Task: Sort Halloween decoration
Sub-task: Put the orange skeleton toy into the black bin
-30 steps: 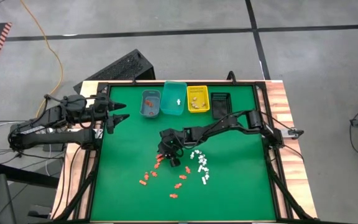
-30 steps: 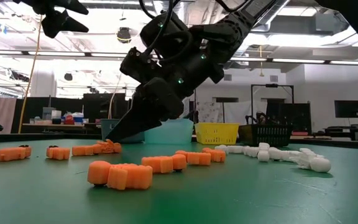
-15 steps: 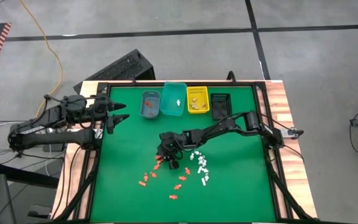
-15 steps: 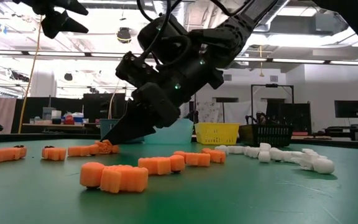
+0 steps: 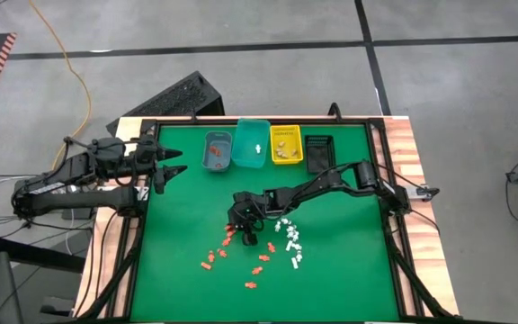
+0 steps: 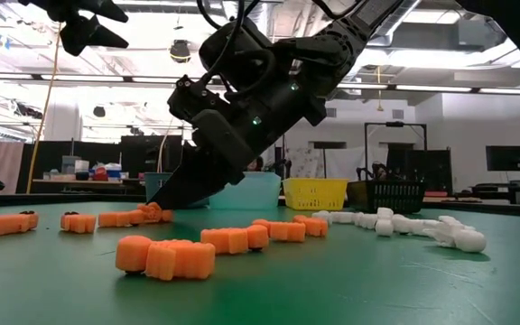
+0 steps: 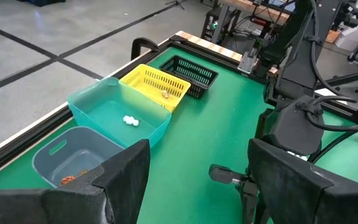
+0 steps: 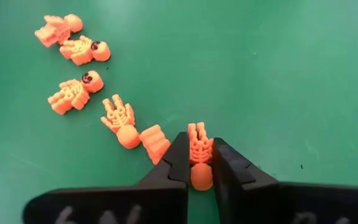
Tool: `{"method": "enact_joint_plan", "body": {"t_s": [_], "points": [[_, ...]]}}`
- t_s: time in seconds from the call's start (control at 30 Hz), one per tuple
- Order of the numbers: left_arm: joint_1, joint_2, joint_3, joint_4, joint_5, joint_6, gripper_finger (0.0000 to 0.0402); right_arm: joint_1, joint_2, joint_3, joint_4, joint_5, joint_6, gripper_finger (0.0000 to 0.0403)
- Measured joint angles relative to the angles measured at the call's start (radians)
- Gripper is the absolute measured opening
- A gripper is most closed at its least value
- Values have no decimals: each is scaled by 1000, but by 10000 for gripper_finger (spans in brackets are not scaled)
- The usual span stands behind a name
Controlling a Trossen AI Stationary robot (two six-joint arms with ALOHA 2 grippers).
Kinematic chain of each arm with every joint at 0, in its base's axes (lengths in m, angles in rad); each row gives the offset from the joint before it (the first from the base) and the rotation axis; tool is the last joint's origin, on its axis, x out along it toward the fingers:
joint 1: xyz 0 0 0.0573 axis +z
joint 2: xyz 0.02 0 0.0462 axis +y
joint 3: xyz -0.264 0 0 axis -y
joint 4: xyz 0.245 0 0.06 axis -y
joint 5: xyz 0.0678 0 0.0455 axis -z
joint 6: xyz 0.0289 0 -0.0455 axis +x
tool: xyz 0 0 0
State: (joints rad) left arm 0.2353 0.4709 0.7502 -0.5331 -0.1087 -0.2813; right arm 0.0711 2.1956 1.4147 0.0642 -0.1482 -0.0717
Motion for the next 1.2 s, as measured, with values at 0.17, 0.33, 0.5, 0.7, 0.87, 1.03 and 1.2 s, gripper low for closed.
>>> {"method": "enact_joint_plan", "body": {"t_s": [0.17, 0.33, 0.5, 0.7, 0.87, 1.03, 1.2], "points": [[0, 0, 0, 0, -1, 0, 261, -1, -11, -2, 8, -1, 44, 10], [0, 0, 0, 0, -2, 1, 261, -8, -38, -5, 14, -4, 53, 5], [0, 0, 0, 0, -3, 1, 261, -27, -80, -9, -9, -4, 50, 3], [0, 0, 0, 4, -4, 11, 261, -63, -159, -4, -35, 6, 48, 3], [0, -1, 0, 9, -7, 12, 261, -115, -241, -6, -91, 19, 48, 2], [0, 0, 0, 9, -9, 12, 261, -195, -342, -4, -153, 20, 46, 2], [0, 0, 0, 9, -9, 12, 261, -292, -498, -85, -184, 42, 38, 3]]}}
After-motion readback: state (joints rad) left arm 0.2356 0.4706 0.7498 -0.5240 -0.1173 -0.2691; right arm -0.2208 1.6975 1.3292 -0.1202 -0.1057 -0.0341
